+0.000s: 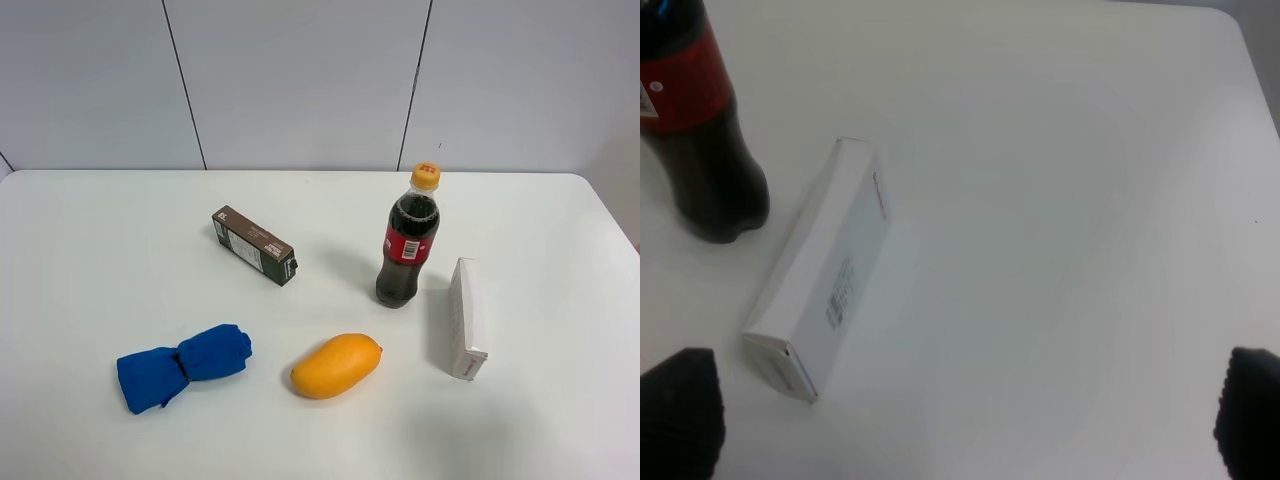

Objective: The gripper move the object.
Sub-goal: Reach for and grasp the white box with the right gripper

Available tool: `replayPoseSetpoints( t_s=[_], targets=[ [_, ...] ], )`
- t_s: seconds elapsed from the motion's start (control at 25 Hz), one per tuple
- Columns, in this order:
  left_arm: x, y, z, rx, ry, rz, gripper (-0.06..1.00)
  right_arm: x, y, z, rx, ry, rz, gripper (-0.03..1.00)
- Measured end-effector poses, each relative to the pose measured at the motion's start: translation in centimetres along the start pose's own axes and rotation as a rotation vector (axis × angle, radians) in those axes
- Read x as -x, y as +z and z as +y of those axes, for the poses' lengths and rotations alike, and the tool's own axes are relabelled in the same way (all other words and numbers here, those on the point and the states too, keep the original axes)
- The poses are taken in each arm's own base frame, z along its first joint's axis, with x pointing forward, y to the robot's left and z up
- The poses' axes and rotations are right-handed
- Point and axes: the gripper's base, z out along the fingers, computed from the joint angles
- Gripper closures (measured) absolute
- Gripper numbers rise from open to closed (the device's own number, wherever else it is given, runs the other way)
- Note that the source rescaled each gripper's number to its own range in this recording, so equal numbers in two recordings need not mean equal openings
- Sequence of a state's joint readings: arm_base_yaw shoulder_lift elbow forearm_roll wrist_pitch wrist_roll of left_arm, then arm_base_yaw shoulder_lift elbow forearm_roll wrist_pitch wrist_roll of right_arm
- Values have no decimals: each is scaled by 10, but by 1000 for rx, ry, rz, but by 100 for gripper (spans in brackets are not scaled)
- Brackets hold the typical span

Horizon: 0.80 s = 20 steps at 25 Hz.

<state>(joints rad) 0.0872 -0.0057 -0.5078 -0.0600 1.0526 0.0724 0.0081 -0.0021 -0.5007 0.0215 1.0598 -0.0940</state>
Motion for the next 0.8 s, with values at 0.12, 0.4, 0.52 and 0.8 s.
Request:
replayPoseSetpoints(
  t_s=[0.12, 0.4, 0.52, 0.8],
  targets=[
    [0, 0, 0, 0, 0, 0, -6, 0, 0, 0, 0, 0, 0, -3],
    [0, 0, 0, 0, 0, 0, -6, 0, 0, 0, 0, 0, 0, -3],
    [0, 0, 0, 0, 0, 0, -6, 0, 0, 0, 0, 0, 0, -3],
    [0, 0, 0, 0, 0, 0, -6, 0, 0, 0, 0, 3, 0, -3]
  ],
)
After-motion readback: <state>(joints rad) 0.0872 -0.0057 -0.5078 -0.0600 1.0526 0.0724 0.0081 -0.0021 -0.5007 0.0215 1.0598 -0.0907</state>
